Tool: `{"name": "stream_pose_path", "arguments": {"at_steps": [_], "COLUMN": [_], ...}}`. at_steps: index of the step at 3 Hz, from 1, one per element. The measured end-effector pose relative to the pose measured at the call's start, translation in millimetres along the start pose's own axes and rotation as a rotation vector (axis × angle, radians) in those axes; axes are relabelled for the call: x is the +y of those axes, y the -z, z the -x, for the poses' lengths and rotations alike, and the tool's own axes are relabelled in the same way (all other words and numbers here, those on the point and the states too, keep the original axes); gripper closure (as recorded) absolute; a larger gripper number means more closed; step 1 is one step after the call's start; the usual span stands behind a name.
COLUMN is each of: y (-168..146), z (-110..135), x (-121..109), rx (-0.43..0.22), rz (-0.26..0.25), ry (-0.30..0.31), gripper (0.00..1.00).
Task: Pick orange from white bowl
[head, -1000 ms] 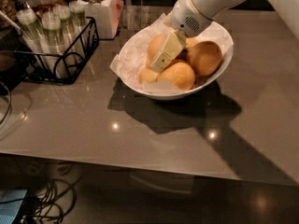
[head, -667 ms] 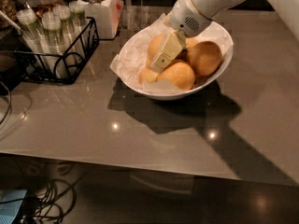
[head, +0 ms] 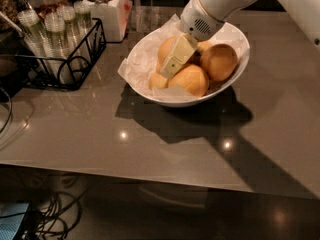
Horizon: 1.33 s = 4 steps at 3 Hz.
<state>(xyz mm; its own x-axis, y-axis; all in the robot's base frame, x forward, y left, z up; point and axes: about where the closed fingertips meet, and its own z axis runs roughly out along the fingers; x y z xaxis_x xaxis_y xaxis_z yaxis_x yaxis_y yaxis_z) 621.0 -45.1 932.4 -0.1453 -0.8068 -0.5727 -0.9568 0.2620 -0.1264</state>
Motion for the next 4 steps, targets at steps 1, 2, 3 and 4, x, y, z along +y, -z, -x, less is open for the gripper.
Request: {"name": "stream_pose_path", "arguments": {"at_steps": [1, 2, 3, 4], "y": [-8.7, -12.7, -11.5, -11.5], "z": [-6.4, -8.6, -7.7, -7.7], "x": [-5.0, -11.5, -11.0, -10.9], "rx": [0.013, 0.007, 0.007, 0.007], "rz": [0.002, 0.004, 0.004, 0.004], "ry": [-0.037, -0.062, -0.062, -0.062], "gripper": [0.00, 0.00, 0.04, 0.23]}}
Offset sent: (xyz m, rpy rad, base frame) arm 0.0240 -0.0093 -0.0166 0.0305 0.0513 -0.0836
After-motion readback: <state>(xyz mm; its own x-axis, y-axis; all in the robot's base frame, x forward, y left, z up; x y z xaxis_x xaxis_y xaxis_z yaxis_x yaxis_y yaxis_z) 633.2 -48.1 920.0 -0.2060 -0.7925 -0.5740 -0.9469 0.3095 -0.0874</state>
